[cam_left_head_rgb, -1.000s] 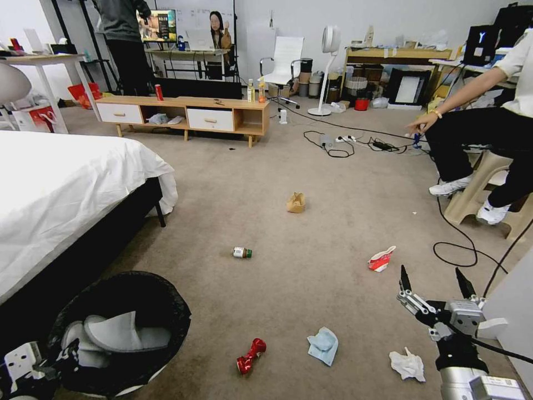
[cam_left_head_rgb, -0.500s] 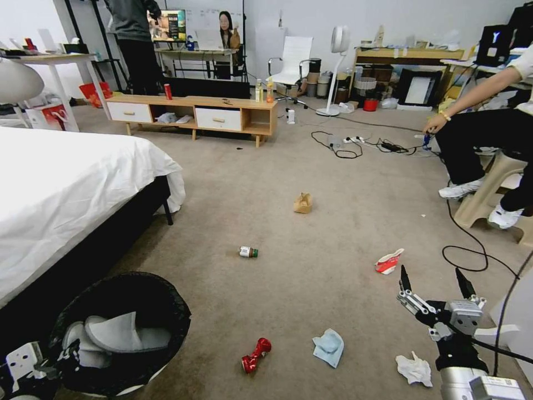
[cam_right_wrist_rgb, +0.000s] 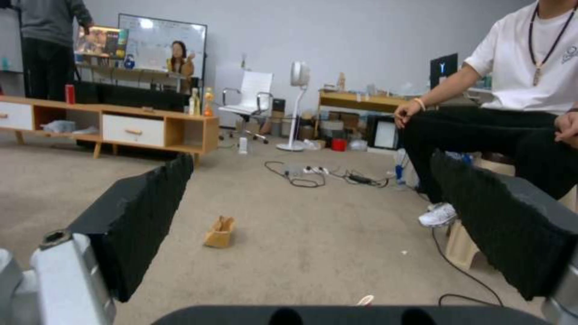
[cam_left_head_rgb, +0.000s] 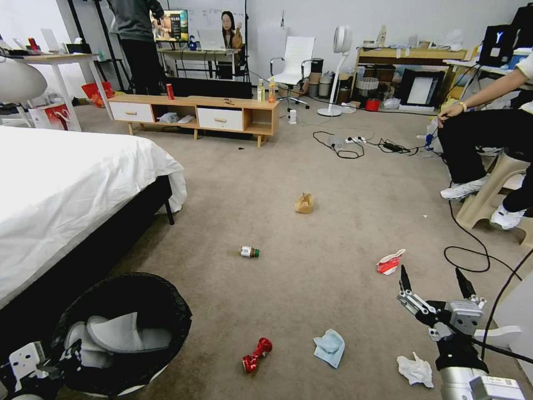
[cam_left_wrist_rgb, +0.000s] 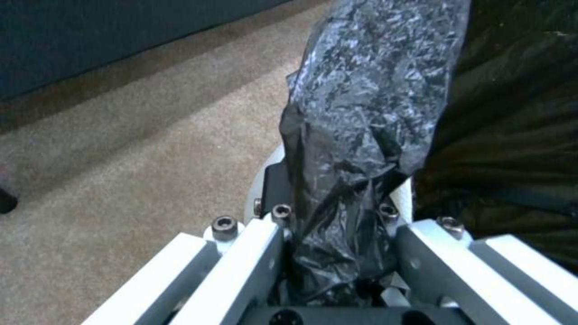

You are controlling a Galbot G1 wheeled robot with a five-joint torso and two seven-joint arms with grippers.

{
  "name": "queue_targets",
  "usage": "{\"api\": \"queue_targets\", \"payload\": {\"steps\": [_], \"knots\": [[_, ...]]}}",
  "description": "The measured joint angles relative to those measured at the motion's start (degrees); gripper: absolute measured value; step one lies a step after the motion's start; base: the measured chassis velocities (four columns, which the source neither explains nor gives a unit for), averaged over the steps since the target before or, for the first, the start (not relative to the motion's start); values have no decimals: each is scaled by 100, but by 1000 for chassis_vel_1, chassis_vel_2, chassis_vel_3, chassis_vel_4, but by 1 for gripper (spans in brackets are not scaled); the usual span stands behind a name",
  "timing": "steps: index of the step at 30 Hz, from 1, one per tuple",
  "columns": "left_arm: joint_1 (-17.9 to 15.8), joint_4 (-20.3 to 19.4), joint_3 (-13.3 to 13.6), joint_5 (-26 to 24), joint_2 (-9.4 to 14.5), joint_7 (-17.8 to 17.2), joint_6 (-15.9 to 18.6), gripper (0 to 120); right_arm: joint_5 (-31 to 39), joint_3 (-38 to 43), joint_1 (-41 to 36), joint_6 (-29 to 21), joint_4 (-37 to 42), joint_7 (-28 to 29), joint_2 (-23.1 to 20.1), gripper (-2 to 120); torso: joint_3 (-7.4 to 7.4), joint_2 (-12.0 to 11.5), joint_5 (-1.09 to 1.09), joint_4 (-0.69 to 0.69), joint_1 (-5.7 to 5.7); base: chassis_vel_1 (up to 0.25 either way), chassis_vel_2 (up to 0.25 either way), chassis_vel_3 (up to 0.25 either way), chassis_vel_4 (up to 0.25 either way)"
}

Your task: Pick up the trash bin and place the garbage on the floor into it.

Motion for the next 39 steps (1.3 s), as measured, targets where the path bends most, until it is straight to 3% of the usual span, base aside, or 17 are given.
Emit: {"api": "queue_targets", "payload": {"steps": [14, 29, 39], "knots": [[40, -59, 115, 47, 5, 11, 0, 7, 0, 0, 0, 0, 0, 0, 0, 100, 0, 0, 0, 0, 0, 0, 0, 0, 0], [57, -67, 360, 468, -136, 131, 0, 7, 0, 0, 0, 0, 0, 0, 0, 100, 0, 0, 0, 0, 0, 0, 0, 0, 0], [3, 74, 509, 630, -85, 226, 0, 7, 0, 0, 0, 0, 0, 0, 0, 100, 0, 0, 0, 0, 0, 0, 0, 0, 0]]}}
